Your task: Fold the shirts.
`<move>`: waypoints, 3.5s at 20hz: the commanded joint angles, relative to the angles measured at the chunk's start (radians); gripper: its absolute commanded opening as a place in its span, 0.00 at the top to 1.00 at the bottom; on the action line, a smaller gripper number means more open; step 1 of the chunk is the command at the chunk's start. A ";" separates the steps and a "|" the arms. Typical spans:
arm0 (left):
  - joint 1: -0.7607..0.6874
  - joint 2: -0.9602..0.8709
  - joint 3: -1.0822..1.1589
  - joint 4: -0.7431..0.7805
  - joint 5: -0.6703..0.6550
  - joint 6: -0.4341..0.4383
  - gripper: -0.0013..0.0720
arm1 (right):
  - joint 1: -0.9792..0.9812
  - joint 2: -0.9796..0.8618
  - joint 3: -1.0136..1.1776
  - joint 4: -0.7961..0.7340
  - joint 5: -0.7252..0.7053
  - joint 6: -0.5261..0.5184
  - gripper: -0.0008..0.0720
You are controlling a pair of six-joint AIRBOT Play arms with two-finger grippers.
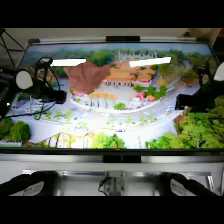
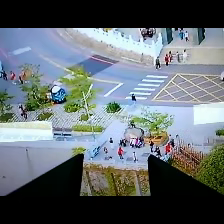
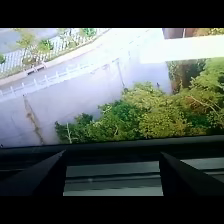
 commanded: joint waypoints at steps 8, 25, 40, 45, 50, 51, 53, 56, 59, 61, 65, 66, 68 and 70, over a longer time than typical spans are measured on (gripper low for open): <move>0.000 0.000 0.000 0.000 0.000 0.000 0.35 | 0.001 -0.001 0.001 0.000 0.000 0.000 0.06; 0.009 -0.040 0.003 -0.007 0.445 -0.127 0.23 | 0.001 -0.001 0.001 0.020 -0.224 0.051 0.06; 0.168 -0.805 0.494 -0.207 0.495 -0.111 0.23 | 0.002 -0.092 0.000 0.245 -0.335 0.035 0.06; 0.148 -0.660 0.497 -0.208 0.531 -0.058 0.94 | 0.002 -0.094 0.000 0.248 -0.316 0.023 0.06; 0.032 -0.243 0.512 -0.208 0.562 0.075 0.94 | 0.001 0.041 0.016 0.250 -0.312 -0.048 0.06; -0.009 -0.158 0.512 -0.208 0.565 0.099 0.94 | 0.001 0.085 0.035 0.234 -0.316 -0.058 0.06; -0.115 -0.004 0.511 -0.208 0.565 0.143 0.94 | 0.001 0.185 0.090 0.198 -0.329 -0.076 0.06; -0.300 0.114 0.510 -0.208 0.560 0.149 0.94 | 0.001 0.356 0.145 0.121 -0.375 -0.078 0.06; -0.453 0.081 0.483 -0.208 0.503 0.149 0.94 | 0.001 0.494 0.146 0.056 -0.358 -0.059 0.06; -0.523 0.017 0.404 -0.208 0.495 0.148 0.94 | 0.001 0.547 0.146 0.024 -0.286 -0.055 0.06; -0.566 -0.182 0.259 -0.208 0.494 0.059 0.93 | 0.001 0.555 0.122 0.001 -0.146 -0.035 0.06; -0.559 -0.236 0.248 -0.209 0.493 0.015 0.93 | 0.001 0.549 0.095 0.005 -0.145 -0.024 0.06; -0.538 -0.323 0.249 -0.209 0.497 -0.077 0.93 | 0.001 0.524 0.022 0.018 -0.150 0.000 0.06; -0.512 -0.370 0.249 -0.216 0.495 -0.108 0.51 | 0.001 0.485 -0.078 0.049 -0.175 0.006 0.06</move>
